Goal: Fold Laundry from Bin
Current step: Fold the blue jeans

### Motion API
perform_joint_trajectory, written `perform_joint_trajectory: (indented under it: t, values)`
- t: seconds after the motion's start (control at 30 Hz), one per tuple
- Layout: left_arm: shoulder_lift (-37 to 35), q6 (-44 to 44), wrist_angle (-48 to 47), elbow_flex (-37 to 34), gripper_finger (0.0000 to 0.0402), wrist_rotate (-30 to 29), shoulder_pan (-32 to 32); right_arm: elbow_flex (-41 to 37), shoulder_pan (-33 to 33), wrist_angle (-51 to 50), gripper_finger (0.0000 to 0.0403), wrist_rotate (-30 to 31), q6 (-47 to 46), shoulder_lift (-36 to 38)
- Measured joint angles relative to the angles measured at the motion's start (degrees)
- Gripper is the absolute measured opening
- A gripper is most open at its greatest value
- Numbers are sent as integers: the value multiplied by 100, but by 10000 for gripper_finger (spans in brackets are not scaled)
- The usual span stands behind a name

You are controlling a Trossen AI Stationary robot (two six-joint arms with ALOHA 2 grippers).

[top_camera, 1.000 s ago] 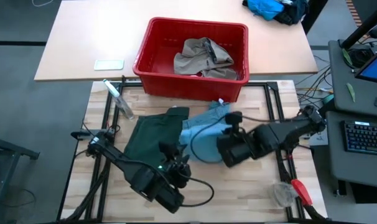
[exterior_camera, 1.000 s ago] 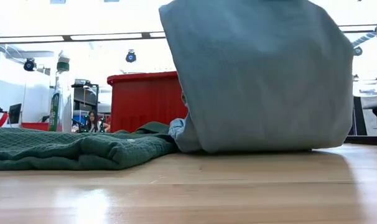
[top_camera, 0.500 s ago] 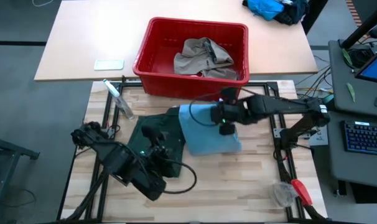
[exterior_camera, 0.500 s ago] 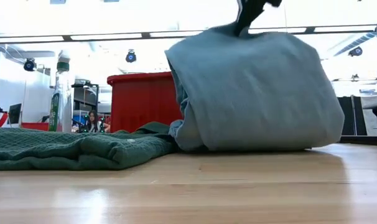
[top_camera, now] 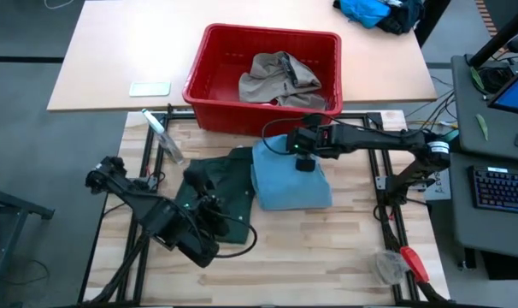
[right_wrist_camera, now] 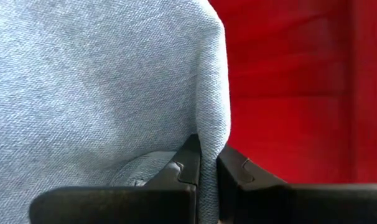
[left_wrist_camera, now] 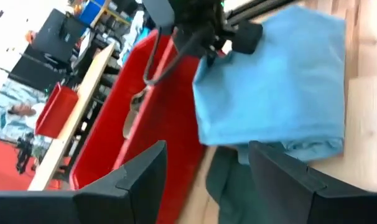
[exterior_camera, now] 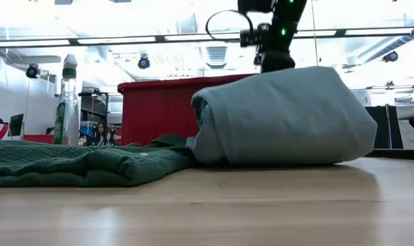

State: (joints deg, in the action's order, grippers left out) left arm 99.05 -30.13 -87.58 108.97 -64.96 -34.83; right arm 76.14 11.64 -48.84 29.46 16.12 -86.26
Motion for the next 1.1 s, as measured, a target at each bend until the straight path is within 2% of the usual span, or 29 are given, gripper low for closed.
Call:
perform_joint_trajectory:
  t: [0.1, 0.2, 0.33, 0.4, 0.53, 0.67, 0.77, 0.93, 1.1]
  values:
    - [-197, -19, 691, -918, 208, 311, 0, -349, 113, 397, 12, 1, 15, -2]
    - [-414, 596, 1899, -1842, 208, 1002, 5, -648, 189, 706, 12, 2, 2, -2]
    - [-709, 1968, 4501, -3114, 205, 2363, 172, -909, 241, 953, 12, 2, -78, -6]
    - [-858, 2461, 5902, -3747, 199, 2825, 371, -1005, 247, 1050, 12, 8, -108, -6]
    - [-917, 2818, 7883, -4701, 183, 3255, 888, -1096, 245, 1134, 12, 8, -205, -6]
    - [-683, 2956, 9410, -5210, 161, 3297, 1404, -1120, 240, 1146, 17, 8, -341, -6]
    - [-426, 3116, 9990, -5319, 142, 3304, 1716, -1079, 240, 1148, 29, 10, -350, -6]
    - [16, 2912, 10071, -5331, 112, 3455, 2163, -953, 240, 1137, 56, 13, -460, -6]
    - [409, 2611, 10191, -5331, 84, 3727, 2405, -523, 240, 307, 92, 13, -914, -6]
